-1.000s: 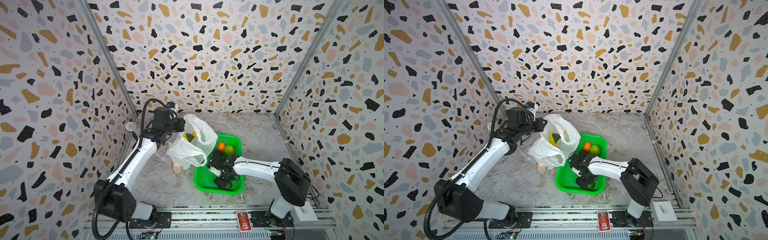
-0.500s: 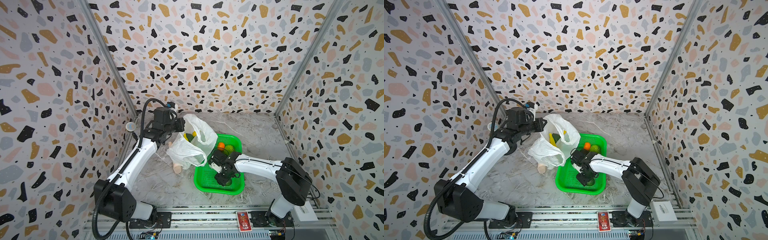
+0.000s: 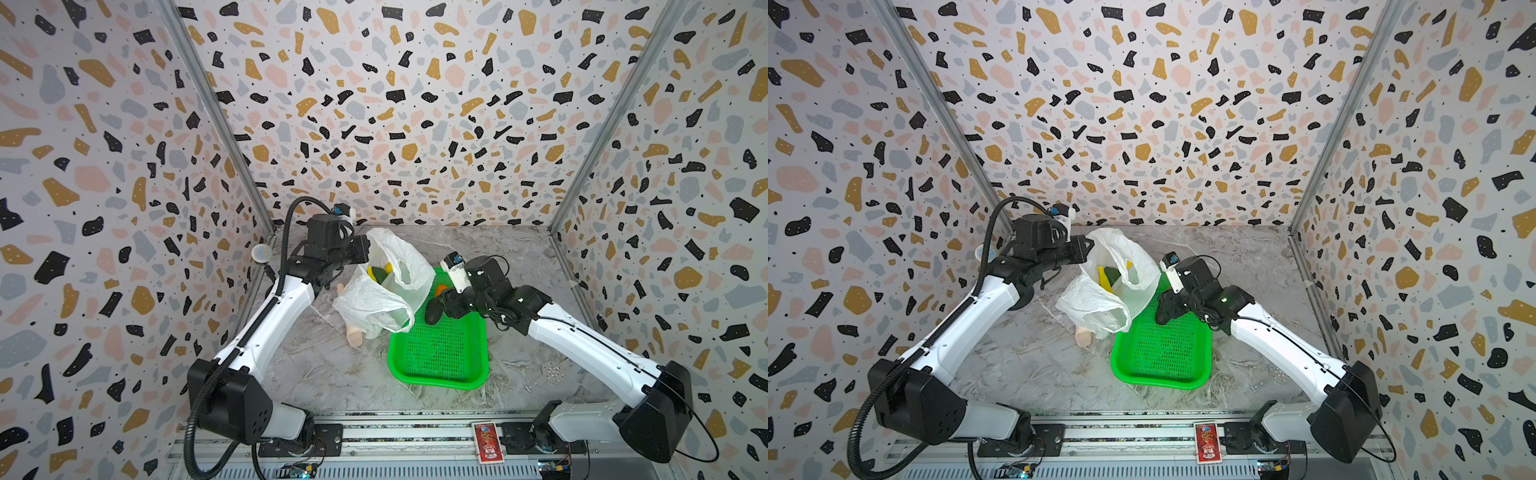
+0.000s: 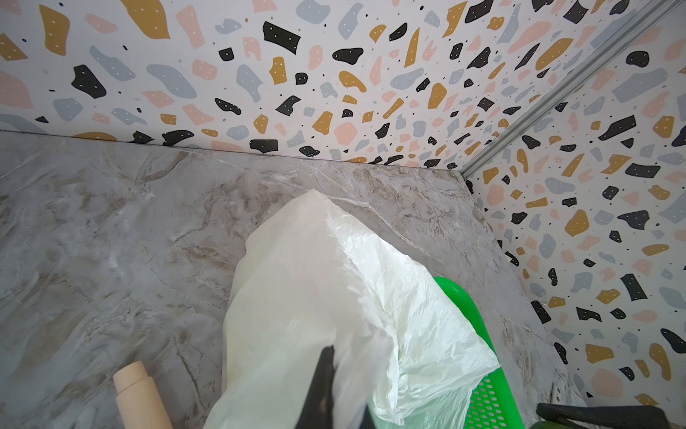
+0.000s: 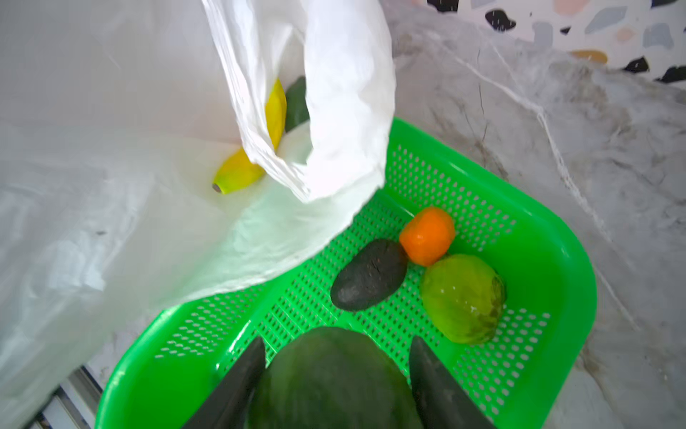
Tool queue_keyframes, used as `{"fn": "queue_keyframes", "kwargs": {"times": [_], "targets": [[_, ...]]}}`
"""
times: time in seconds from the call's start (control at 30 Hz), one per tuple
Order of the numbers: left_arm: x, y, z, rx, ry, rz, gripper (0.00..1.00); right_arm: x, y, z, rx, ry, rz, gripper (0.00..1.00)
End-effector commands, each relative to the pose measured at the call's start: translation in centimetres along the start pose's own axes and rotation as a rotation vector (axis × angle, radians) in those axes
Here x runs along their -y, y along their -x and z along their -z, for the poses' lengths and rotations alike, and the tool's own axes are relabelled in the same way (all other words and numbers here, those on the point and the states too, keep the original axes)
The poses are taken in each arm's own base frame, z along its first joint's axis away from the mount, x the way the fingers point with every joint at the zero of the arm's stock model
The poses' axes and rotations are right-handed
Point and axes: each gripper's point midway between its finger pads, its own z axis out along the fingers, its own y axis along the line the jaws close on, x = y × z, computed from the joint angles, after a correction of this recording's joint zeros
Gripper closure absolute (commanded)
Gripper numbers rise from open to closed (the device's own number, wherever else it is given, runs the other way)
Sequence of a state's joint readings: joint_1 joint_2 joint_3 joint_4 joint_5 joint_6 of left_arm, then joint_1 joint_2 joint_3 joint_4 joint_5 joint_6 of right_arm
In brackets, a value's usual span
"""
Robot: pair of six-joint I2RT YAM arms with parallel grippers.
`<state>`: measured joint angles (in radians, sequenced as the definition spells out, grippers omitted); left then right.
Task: Place the fruits into the plastic bag
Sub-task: Place the fruit in the plastic bag.
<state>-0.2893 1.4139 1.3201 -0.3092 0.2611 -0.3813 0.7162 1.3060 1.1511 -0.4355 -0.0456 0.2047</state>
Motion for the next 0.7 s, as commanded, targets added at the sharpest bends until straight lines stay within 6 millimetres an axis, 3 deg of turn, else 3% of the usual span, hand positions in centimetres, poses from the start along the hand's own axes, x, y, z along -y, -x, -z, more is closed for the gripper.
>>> {"fn": "queue_keyframes", "kwargs": {"times": [0.0,0.2,0.37,0.6,0.67], "targets": [[0.8,1.2,0.6,0.044,-0.023,-0.02,1.0,-1.9,4.5,1.4,0.148,0.08,-0.015,1.0],[1.1,1.1,0.5,0.041,-0.035,-0.016,1.0,-6.6,8.5,1.6,0.248,0.231,0.014,1.0],[1.3,1.1,0.9,0.044,-0.041,-0.018,1.0,-10.2,10.4,0.3,0.262,0.317,0.05,1.0],[1.4,0.6,0.9,0.038,-0.051,-0.018,1.0,-13.9,11.1,-2.6,0.211,0.387,0.098,0.97],[1.6,0.6,0.9,0.038,-0.055,-0.018,1.0,-14.1,11.5,-3.4,0.206,0.397,0.089,0.87]]}}
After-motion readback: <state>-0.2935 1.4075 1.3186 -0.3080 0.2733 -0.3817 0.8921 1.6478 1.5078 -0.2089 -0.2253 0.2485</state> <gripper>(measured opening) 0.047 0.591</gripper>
